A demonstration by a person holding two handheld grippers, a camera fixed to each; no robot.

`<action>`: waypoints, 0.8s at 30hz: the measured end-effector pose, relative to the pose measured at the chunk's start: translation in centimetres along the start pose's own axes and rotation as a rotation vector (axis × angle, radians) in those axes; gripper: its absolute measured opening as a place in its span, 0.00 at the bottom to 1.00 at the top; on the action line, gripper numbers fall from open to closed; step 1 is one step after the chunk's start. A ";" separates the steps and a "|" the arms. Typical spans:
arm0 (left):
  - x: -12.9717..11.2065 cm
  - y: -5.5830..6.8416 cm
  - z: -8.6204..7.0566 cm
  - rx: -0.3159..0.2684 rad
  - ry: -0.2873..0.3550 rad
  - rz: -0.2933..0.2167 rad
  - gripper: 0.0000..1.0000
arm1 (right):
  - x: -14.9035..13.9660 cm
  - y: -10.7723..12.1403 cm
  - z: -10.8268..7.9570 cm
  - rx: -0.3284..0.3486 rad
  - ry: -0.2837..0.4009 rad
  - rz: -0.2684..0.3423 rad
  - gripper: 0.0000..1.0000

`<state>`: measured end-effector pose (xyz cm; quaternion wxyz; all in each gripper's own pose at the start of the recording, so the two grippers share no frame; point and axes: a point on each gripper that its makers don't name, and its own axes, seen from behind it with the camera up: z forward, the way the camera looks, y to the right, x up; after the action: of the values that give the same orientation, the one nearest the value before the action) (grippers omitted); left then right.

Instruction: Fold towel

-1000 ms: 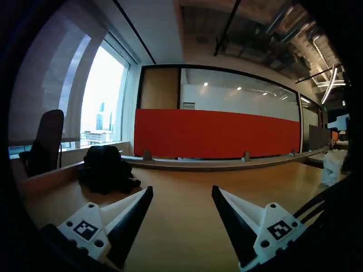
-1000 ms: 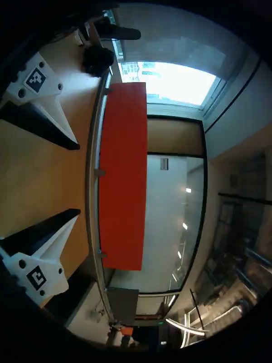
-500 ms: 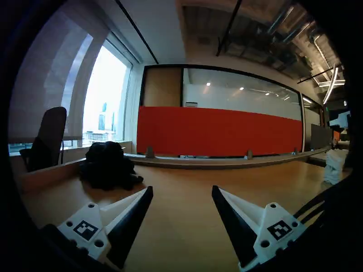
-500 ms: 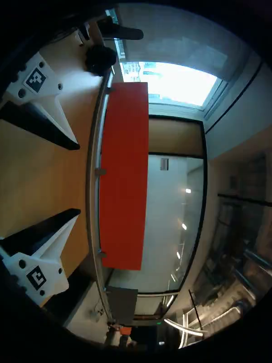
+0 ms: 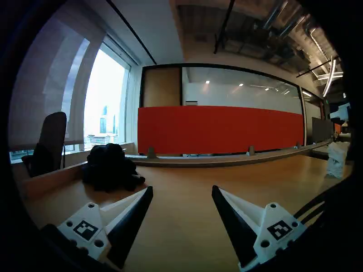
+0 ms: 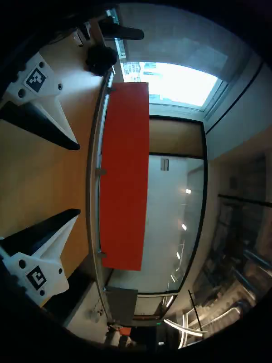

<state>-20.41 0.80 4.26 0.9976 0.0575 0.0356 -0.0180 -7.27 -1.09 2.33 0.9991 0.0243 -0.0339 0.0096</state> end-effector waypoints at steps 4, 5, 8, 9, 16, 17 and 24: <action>0.0 0.0 0.0 0.000 0.000 0.004 0.96 | 0.2 0.1 -0.1 0.004 0.006 0.004 1.00; 0.0 0.0 0.0 0.000 0.000 0.004 0.96 | 0.2 0.1 -0.1 0.005 0.007 0.004 1.00; 0.0 0.0 0.0 0.000 0.000 0.004 0.97 | 0.5 0.2 -0.2 0.007 0.012 0.003 1.00; -0.1 0.1 0.0 0.000 0.000 0.004 0.97 | 0.5 0.3 -0.2 0.006 0.014 0.003 1.00; -0.1 0.1 0.1 0.000 0.000 0.004 0.97 | 0.7 1.1 -0.4 -0.009 0.028 -0.005 1.00; -0.1 0.1 0.1 0.000 0.000 0.003 0.97 | 0.6 1.3 -0.4 -0.011 0.029 -0.006 1.00; -0.1 0.1 0.1 0.000 0.000 0.004 0.97 | -0.7 2.2 -0.1 -0.014 0.035 0.000 1.00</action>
<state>-20.54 0.93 4.37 0.9976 0.0577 0.0353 -0.0158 -7.99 1.09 2.27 0.9997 0.0172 -0.0167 0.0098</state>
